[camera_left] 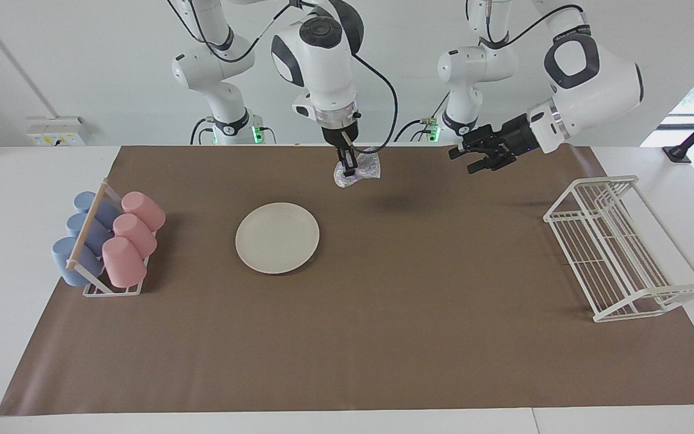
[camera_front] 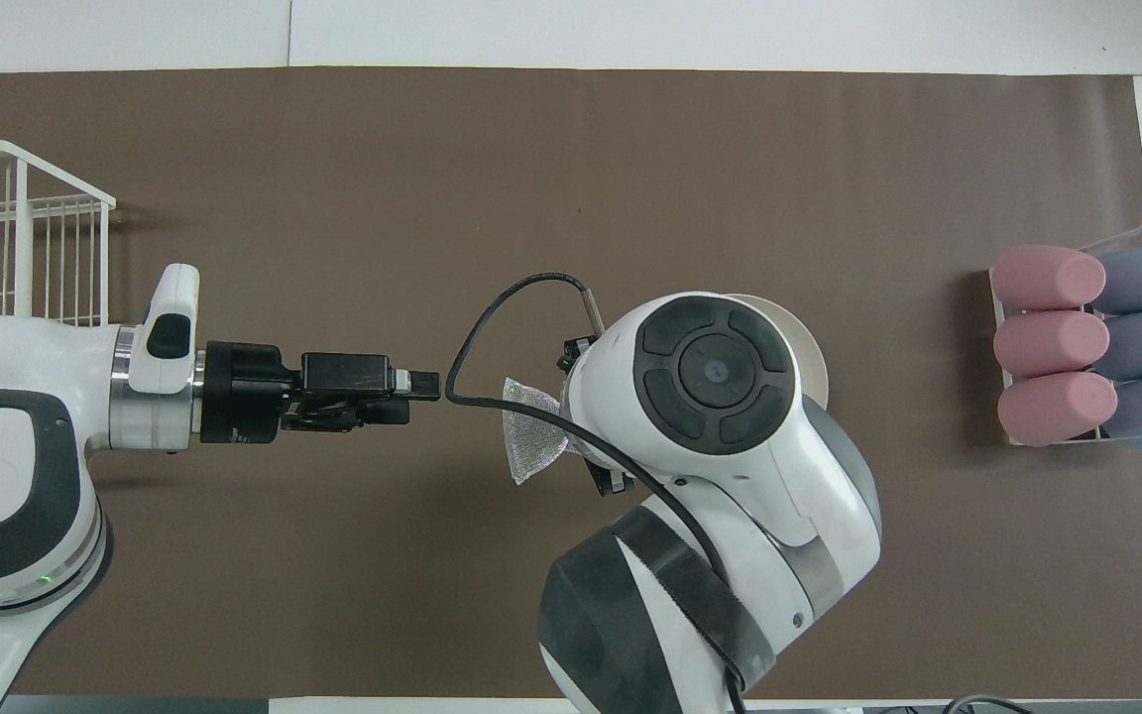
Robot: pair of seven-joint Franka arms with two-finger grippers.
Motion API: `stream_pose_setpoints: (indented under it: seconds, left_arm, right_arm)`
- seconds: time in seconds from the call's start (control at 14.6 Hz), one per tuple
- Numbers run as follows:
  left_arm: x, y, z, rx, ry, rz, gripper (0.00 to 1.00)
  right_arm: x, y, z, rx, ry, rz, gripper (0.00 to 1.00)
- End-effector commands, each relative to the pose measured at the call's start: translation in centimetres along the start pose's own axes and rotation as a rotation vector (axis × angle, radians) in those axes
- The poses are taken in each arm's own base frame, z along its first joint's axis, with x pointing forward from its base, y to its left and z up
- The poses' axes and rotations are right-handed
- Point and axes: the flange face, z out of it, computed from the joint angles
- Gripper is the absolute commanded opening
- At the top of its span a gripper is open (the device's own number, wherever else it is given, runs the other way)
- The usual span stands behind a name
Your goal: Wipe plate with sponge
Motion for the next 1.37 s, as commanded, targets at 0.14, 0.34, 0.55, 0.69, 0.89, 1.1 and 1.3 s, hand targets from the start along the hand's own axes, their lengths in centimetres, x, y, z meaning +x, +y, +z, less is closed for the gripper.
stream_pose_setpoints:
  seconds: [0.14, 0.34, 0.55, 0.69, 0.89, 1.1, 1.3]
  left_arm:
    - [-0.3, -0.9, 4.3, -0.037, -0.008, 0.058, 1.00]
    - [-0.7, -0.5, 6.5, -0.047, -0.025, 0.066, 0.98]
    - [-1.1, -0.2, 7.4, -0.046, -0.036, 0.071, 0.90]
    - [-1.2, -0.2, 7.4, -0.046, -0.038, 0.070, 0.55]
    - [-1.6, 0.1, 8.1, -0.040, -0.044, 0.064, 0.00]
    - [-1.6, 0.1, 8.1, -0.038, -0.043, 0.031, 0.00]
    - [-1.6, 0.1, 8.0, -0.040, -0.044, 0.029, 0.00]
  right_arm:
    - [0.0, -0.4, -0.1, 0.003, 0.012, 0.018, 0.00]
    - [0.1, -0.4, -0.1, 0.003, 0.012, 0.019, 0.00]
    - [0.1, -0.5, -0.1, 0.004, 0.011, 0.019, 0.00]
    - [0.1, -0.4, -0.1, 0.003, 0.012, 0.020, 0.00]
    - [0.1, -0.5, -0.1, 0.004, 0.011, 0.019, 0.00]
    - [0.2, -0.5, -0.1, 0.005, 0.012, 0.021, 0.00]
    - [0.1, -0.5, -0.2, 0.009, 0.010, 0.015, 0.00]
